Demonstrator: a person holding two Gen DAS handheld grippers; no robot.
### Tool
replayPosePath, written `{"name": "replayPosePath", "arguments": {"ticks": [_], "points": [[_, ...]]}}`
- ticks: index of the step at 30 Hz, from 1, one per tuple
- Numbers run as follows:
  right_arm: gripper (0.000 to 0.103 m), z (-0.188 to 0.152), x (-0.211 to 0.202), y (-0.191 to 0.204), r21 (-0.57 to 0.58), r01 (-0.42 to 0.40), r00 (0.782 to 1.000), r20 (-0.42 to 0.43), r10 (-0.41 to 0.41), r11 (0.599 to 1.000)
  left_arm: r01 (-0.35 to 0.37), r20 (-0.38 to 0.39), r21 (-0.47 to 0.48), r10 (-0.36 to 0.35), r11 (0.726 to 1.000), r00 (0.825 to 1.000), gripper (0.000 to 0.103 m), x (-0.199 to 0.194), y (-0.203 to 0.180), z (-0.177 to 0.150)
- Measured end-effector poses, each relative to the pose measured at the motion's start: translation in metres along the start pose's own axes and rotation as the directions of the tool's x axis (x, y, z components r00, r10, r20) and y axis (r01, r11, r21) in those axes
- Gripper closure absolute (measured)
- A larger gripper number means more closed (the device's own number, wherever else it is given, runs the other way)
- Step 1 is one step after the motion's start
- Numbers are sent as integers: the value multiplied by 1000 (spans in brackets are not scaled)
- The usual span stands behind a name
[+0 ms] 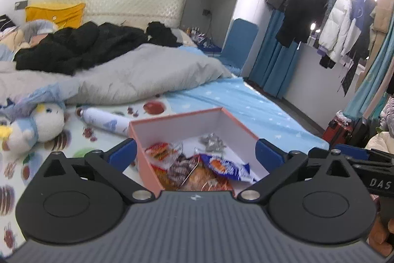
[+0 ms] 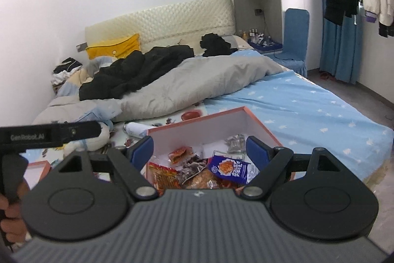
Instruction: Organize snacks
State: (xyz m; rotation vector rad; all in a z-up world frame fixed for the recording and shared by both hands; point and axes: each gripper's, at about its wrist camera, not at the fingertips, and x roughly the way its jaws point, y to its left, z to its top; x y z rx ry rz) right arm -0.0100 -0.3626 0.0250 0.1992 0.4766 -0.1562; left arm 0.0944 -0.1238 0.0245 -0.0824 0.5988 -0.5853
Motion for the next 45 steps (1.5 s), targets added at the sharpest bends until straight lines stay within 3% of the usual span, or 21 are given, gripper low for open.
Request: {"name": "replayPosePath", "arguments": {"ticks": [13,38,41,45], "points": [[19,-38,-2,3,23,-9,1000,-28,10,1000,-112,-85,29,114,993,990,0,-6,3,-41],[19,-37,-6,3,28,-3,1000,-16,3,1000,-149,-79,17,150,989,986,0,-7,5,-28],[0,-35,-5,3,21,27,1000,-7,-27,999,-154,-83,12,155,988,984,0,-7,7,-28],[0,-33,-5,0,40,23,1000,-8,-23,999,-154,-82,1,153,988,985,0,-9,8,-28]]}}
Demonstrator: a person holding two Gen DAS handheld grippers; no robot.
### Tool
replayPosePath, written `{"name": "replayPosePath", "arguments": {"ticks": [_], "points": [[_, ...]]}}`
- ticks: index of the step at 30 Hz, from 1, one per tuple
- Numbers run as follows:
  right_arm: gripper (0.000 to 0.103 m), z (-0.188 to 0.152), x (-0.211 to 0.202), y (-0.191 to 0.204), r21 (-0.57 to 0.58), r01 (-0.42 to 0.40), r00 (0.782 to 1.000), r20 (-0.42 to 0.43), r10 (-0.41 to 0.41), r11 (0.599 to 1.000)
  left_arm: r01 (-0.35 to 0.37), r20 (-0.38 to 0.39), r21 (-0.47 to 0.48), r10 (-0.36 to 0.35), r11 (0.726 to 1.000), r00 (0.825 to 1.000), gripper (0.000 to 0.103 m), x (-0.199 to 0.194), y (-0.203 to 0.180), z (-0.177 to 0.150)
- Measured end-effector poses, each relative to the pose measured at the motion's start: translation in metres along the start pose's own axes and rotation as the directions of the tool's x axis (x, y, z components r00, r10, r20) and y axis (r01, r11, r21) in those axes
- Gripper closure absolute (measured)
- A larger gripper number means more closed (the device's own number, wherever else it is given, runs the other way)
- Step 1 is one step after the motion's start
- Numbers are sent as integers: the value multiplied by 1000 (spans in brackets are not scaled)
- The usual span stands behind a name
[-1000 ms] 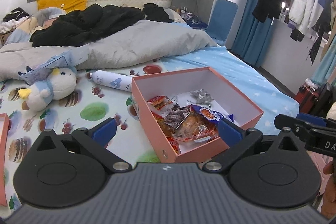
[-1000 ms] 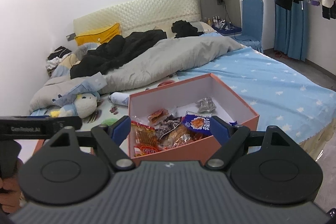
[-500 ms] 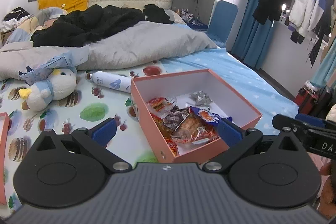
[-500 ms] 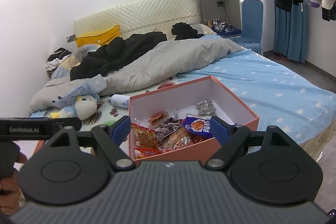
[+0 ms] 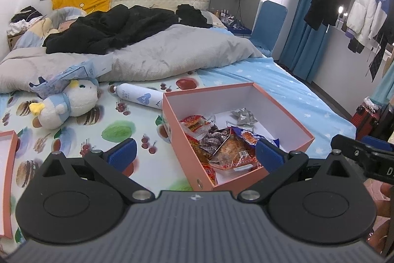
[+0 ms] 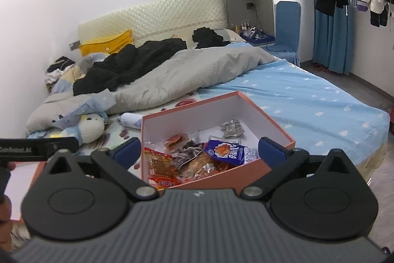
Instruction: Organize snacks
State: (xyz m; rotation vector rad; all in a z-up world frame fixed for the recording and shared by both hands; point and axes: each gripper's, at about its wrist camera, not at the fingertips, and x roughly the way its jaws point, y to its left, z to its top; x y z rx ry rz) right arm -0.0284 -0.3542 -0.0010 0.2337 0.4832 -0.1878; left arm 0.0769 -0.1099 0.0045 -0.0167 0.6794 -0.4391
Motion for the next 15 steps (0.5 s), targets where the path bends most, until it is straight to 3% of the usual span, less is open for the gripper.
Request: {"name": "replayPosePath", "arguments": {"ticks": [15], "points": [[0,1,0,0,8,-14,1000,-10,14,1000,-2,6,25,2,1000,1000,0,-5,-3,0]]}}
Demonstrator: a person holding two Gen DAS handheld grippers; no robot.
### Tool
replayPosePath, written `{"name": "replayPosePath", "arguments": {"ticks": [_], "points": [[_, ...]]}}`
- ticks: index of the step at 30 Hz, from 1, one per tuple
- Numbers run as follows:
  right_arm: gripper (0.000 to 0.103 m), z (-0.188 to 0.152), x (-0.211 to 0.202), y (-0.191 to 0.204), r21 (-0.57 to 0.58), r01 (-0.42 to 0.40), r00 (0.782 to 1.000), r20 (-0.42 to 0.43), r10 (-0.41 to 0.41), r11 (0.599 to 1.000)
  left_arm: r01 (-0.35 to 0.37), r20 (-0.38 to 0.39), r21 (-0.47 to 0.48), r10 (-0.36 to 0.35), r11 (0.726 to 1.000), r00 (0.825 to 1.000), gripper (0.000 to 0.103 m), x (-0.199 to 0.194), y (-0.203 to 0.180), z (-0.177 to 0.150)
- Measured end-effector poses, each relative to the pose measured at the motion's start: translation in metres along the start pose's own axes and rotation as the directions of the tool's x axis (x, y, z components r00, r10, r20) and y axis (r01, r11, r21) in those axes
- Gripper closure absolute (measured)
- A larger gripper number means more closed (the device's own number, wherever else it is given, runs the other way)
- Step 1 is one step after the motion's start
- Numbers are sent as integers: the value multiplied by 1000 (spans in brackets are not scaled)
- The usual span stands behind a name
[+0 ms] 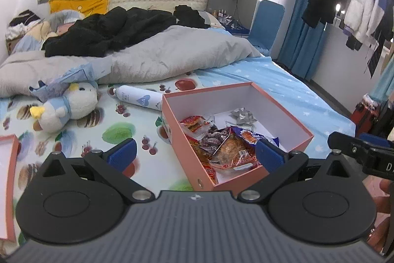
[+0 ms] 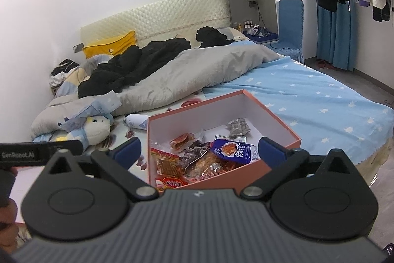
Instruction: Organize snacks
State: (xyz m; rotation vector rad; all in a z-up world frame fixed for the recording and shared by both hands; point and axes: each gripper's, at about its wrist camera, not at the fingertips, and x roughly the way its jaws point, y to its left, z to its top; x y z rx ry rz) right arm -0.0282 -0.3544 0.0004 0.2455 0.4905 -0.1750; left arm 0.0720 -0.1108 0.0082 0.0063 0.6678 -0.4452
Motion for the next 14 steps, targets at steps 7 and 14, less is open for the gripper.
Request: {"name": "replayPosePath", "arguments": {"ticks": [7,14], "points": [[0,1,1,0,2,2,1000,-5,-2,1000,12,-15,4,-12,1000,1000,0,2,-4,4],[0,4,2,-2,11,2,1000,-12,-2,1000,11,-25,5,-11,1000,1000,0,4,-4,6]]}}
